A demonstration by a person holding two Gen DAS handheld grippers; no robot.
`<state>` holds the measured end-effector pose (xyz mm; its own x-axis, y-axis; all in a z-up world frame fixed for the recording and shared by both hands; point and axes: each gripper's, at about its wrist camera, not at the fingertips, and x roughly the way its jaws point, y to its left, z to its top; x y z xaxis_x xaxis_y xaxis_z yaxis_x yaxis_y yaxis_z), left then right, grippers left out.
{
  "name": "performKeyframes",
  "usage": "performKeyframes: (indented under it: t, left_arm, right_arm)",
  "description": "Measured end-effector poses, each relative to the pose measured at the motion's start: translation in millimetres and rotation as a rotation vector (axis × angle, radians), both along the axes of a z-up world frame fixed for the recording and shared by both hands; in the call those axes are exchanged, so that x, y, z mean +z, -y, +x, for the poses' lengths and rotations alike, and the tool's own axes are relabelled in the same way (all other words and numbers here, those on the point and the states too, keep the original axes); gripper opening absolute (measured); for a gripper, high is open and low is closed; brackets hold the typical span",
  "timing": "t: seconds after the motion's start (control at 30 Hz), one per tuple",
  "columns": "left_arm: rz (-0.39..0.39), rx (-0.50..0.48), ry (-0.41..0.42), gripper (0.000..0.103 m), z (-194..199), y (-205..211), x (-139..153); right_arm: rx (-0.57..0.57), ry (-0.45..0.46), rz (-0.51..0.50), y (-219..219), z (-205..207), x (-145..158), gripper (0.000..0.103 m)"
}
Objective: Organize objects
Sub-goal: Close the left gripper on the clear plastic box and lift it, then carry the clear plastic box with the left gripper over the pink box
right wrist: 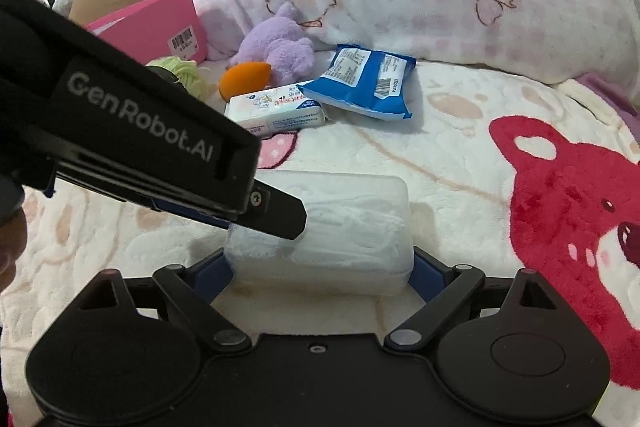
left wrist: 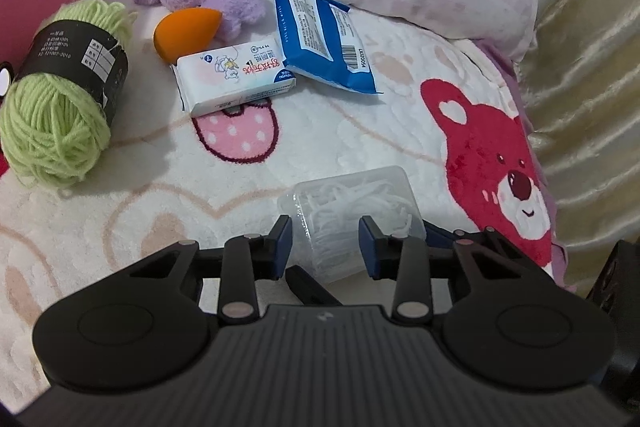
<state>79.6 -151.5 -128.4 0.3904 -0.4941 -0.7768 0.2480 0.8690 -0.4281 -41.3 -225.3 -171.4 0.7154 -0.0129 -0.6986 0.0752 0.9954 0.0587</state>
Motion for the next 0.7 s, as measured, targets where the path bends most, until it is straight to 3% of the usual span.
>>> performKeyframes:
  t: [0.23, 0.37, 0.57, 0.7]
  left_arm:
    - [-0.049, -0.014, -0.022, 0.034, -6, -14, 5]
    - [-0.053, -0.056, 0.03, 0.034, -16, -25, 23]
    - [-0.034, -0.077, 0.057, 0.035, -23, -45, 46]
    - [0.022, -0.093, 0.033, 0.035, -27, -55, 56]
  right_arm:
    - [-0.025, -0.005, 0.029, -6, -10, 12, 0.093]
    - [-0.039, 0.043, 0.023, -17, -19, 29, 0.093]
    - [-0.035, 0.084, 0.021, -36, -22, 45, 0.093]
    - [-0.034, 0.069, 0.041, -55, -23, 49, 0.093]
